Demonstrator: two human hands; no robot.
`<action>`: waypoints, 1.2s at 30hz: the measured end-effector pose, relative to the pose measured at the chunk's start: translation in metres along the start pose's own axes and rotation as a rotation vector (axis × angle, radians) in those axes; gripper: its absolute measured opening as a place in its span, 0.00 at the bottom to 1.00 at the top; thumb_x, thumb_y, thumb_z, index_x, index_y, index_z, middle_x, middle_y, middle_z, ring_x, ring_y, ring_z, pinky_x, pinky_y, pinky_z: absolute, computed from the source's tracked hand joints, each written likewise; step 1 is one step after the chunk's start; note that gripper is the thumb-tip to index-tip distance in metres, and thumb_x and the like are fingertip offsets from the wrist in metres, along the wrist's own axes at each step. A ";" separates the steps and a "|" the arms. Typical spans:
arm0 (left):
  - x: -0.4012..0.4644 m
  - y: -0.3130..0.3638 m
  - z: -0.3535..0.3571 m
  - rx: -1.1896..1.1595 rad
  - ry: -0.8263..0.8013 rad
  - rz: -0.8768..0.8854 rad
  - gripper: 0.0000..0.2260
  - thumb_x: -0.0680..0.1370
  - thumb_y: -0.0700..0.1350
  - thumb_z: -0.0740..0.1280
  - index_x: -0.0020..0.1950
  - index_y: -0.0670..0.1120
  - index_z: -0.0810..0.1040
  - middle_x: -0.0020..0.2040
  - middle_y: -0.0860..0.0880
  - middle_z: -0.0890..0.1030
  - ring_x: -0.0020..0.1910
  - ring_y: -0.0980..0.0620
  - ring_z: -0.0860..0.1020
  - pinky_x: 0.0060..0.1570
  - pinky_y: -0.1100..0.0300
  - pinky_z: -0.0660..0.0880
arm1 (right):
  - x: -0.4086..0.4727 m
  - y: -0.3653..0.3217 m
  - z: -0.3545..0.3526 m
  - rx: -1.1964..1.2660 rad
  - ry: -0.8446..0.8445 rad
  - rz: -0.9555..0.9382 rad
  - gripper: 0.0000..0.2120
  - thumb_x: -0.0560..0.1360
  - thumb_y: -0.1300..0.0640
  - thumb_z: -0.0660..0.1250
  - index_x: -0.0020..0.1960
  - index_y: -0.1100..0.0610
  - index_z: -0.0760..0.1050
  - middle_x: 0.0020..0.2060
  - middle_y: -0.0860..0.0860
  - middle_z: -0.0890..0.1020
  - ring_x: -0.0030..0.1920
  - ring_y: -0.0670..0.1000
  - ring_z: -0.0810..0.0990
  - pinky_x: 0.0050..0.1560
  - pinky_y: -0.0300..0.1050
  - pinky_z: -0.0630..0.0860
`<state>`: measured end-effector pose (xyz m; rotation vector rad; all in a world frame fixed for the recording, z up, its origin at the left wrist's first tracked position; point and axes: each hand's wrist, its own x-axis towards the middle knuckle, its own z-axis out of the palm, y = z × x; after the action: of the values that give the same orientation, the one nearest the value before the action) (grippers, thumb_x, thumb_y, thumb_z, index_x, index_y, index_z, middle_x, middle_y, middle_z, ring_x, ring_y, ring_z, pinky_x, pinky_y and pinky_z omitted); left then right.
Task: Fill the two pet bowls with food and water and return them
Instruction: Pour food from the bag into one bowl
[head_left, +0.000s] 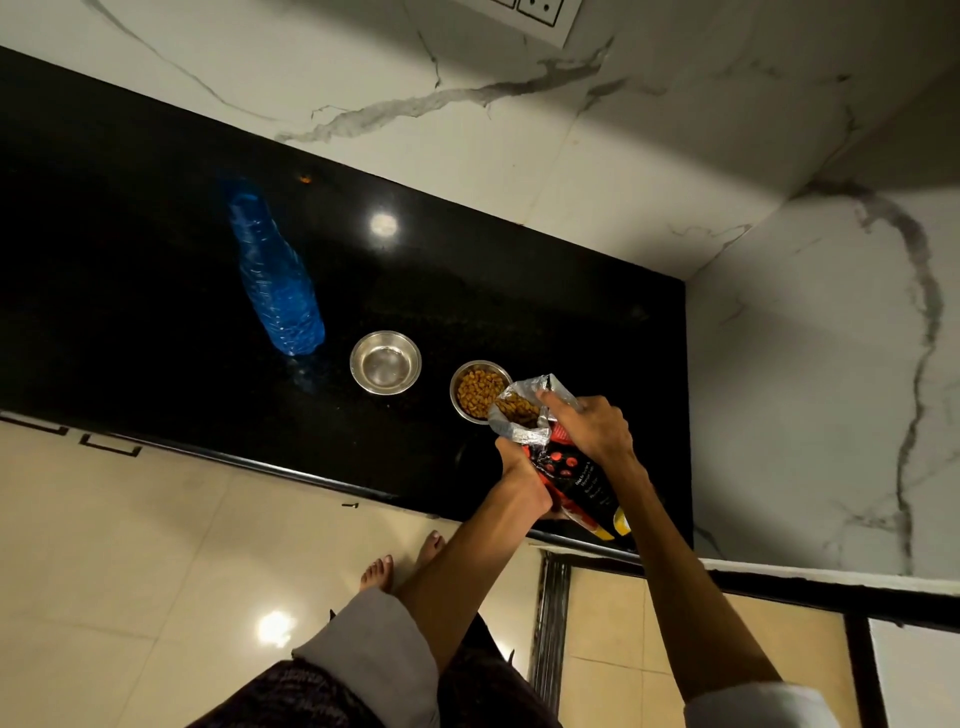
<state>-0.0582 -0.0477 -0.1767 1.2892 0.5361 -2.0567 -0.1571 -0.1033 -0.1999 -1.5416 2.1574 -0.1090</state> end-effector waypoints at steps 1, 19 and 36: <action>0.000 0.000 -0.001 0.004 0.001 0.002 0.45 0.74 0.79 0.48 0.65 0.43 0.82 0.64 0.37 0.81 0.66 0.34 0.76 0.71 0.33 0.66 | 0.000 0.000 0.000 -0.001 -0.005 -0.001 0.38 0.70 0.20 0.58 0.60 0.48 0.84 0.59 0.55 0.85 0.60 0.61 0.81 0.59 0.53 0.73; -0.001 0.004 -0.004 0.012 -0.037 -0.009 0.52 0.66 0.85 0.50 0.61 0.42 0.83 0.60 0.36 0.83 0.64 0.33 0.78 0.69 0.31 0.68 | 0.002 -0.002 0.005 -0.027 0.054 -0.001 0.32 0.74 0.25 0.62 0.60 0.50 0.83 0.56 0.55 0.85 0.51 0.57 0.80 0.53 0.50 0.73; -0.005 0.005 -0.002 0.018 0.025 0.024 0.42 0.79 0.73 0.45 0.65 0.42 0.80 0.62 0.36 0.81 0.66 0.34 0.77 0.69 0.35 0.69 | 0.001 -0.005 0.004 -0.005 -0.015 -0.001 0.35 0.73 0.22 0.60 0.60 0.48 0.83 0.57 0.54 0.84 0.58 0.60 0.81 0.52 0.49 0.69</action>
<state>-0.0520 -0.0482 -0.1736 1.3273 0.5116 -2.0327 -0.1513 -0.1047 -0.2022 -1.5417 2.1469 -0.0916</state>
